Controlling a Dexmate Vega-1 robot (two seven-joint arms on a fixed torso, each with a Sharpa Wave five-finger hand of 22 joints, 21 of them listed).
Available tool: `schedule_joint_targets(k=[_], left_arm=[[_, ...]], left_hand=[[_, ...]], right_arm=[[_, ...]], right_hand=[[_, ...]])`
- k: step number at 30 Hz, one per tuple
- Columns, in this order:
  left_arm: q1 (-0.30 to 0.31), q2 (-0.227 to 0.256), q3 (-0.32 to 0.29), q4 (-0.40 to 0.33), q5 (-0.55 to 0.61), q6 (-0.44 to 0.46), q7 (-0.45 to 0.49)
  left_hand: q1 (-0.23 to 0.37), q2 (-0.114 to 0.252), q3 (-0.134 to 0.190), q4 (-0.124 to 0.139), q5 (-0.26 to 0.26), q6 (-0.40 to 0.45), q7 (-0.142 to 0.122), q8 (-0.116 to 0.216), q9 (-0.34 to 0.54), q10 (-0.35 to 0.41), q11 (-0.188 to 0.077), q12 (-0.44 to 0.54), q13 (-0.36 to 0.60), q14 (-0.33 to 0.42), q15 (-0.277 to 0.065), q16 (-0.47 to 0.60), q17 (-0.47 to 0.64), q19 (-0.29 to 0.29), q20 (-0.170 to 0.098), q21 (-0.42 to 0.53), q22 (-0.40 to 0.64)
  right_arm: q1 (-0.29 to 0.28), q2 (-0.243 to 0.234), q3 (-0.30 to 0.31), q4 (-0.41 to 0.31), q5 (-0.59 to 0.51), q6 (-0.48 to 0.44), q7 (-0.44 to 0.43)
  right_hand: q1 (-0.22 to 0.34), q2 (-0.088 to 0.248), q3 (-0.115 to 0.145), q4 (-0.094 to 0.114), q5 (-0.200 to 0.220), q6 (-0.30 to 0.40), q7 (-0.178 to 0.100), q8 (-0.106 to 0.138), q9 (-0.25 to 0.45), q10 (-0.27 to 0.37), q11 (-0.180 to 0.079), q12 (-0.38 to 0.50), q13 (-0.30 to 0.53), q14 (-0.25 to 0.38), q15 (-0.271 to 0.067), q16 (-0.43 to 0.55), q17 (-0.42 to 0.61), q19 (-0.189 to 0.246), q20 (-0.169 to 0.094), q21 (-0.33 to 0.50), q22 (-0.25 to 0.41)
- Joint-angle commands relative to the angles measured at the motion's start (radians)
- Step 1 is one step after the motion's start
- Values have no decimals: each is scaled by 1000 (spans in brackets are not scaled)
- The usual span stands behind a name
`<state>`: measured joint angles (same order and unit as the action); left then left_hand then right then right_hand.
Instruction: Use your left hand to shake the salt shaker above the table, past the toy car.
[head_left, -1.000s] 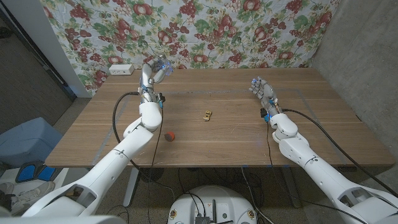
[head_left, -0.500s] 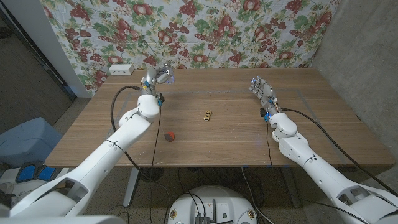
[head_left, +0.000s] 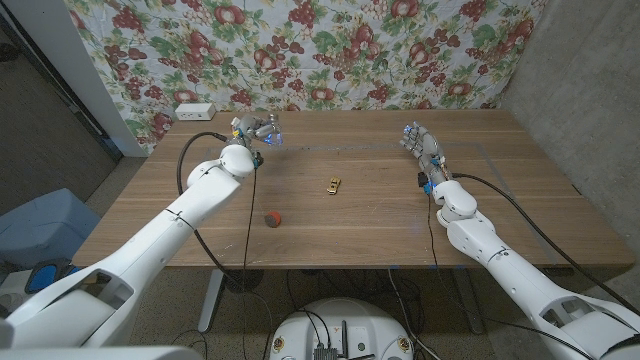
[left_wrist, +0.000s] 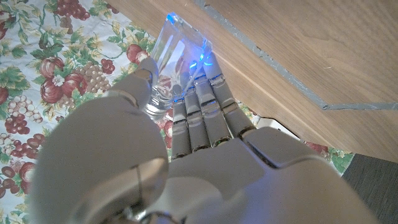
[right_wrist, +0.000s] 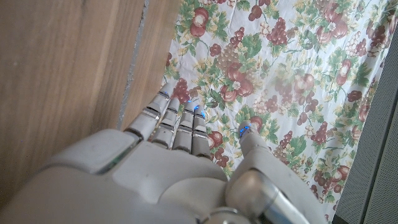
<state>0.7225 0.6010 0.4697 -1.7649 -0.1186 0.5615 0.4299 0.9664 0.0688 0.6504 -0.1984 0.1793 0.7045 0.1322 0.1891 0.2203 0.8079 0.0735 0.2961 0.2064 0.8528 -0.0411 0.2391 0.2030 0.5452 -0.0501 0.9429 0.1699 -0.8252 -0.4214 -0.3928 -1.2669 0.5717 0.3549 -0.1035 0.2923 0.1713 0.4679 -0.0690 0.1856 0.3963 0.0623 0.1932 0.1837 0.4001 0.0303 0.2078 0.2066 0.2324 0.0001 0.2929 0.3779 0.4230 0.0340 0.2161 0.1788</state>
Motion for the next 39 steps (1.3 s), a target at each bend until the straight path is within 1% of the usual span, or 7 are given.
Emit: schedule_joint_targets(k=[1,7,13,21,28,32,39], left_arm=[[-23,26,25,-10,-33,34,-8],[-8,51,32,7,-21,-84,-15],[22,46,30,28,24,-210,43],[79,-32,-8,126,81,-487,211],[94,-99,-25,215,149,-663,338],[100,-116,-33,238,182,-709,376],[111,-124,-45,234,199,-718,373]], left_hand=[[84,90,14,16,9,222,-87,4,4,284,-228,2,4,67,-190,-3,2,4,-87,7,5],[84,89,14,16,9,222,-86,3,4,285,-229,2,4,66,-191,-3,2,3,-87,7,5],[84,90,15,17,9,223,-87,3,4,286,-231,1,4,66,-191,-4,2,2,-89,8,5],[83,91,15,18,9,219,-91,2,4,282,-233,-2,4,64,-190,-5,2,-1,-91,7,5],[81,91,15,19,9,217,-95,1,4,279,-234,-4,4,64,-190,-6,2,-2,-92,8,5],[80,91,15,19,9,218,-95,2,4,278,-236,-5,4,63,-189,-7,2,-4,-93,8,5],[79,91,15,20,9,218,-97,2,4,279,-237,-6,4,63,-190,-7,2,-5,-93,8,5]], right_arm=[[2,1,0,4,1,0,1],[-1,1,0,4,2,2,3],[-5,-2,1,-2,2,3,2],[-11,-5,4,-9,3,6,2],[-12,-7,4,-11,3,8,5],[-13,-7,4,-13,3,8,5],[-17,-10,4,-20,2,8,5]], right_hand=[[-9,1,9,1,7,9,-1,4,4,6,0,1,5,5,2,-3,5,6,-3,-4,3],[-9,2,9,1,7,9,-1,4,4,7,-2,1,6,5,1,-3,5,5,-2,-4,3],[-10,1,9,1,7,8,-1,4,4,4,1,0,5,5,0,-3,5,6,-2,-4,3],[-10,1,10,1,7,8,-1,3,4,5,-1,1,5,6,3,-3,5,6,-2,-4,3],[-10,1,10,1,7,9,-1,4,4,5,0,1,5,5,0,-4,6,6,-2,-4,3],[-10,1,10,1,7,9,-1,4,4,6,0,1,5,5,1,-4,6,6,-2,-4,3],[-9,1,10,1,8,9,-1,4,4,4,-3,0,5,5,1,-4,6,6,-3,-4,3]])
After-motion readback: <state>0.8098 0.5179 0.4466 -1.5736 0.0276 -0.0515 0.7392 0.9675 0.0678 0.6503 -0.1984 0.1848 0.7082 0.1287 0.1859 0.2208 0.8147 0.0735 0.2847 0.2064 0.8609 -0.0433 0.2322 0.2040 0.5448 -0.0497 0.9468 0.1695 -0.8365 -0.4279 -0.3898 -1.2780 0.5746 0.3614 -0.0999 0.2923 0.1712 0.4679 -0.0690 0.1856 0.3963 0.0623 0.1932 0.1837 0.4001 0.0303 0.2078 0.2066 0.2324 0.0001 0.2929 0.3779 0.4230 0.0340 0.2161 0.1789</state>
